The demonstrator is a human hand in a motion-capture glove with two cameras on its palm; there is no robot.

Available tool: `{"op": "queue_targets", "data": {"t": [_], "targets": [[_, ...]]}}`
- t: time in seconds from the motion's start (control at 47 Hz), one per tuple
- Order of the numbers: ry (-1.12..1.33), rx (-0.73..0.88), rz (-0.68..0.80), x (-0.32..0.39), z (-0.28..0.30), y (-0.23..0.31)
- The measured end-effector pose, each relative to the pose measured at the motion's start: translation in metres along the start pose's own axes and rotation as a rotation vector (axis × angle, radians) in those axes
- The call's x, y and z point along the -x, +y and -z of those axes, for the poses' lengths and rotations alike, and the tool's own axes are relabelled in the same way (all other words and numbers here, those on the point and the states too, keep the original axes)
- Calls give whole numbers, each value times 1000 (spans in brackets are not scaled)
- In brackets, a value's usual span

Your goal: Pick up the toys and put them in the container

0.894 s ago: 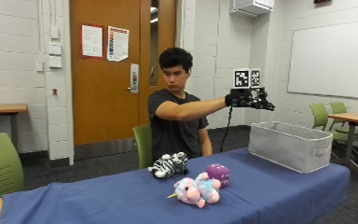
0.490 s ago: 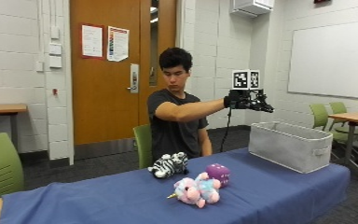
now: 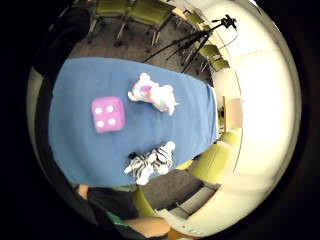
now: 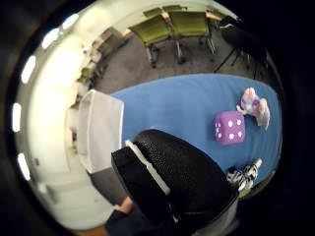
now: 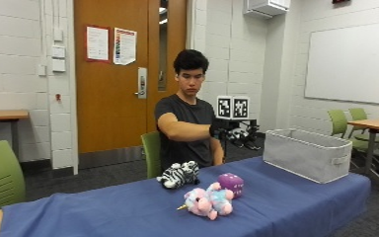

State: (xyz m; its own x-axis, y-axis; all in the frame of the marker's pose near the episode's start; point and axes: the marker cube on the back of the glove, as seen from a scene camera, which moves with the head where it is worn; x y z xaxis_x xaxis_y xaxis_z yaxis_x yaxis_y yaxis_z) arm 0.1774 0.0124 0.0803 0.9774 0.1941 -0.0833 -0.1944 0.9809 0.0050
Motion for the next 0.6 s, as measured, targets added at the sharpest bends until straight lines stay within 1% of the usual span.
{"op": "queue_targets", "data": {"t": [0.213,0.341,0.426,0.596], "targets": [[-53,104,-22,-24,-86,-2],[-57,164,-22,-27,-123,1],[-37,180,-17,-28,-138,4],[-18,188,-10,-32,-149,8]]}}
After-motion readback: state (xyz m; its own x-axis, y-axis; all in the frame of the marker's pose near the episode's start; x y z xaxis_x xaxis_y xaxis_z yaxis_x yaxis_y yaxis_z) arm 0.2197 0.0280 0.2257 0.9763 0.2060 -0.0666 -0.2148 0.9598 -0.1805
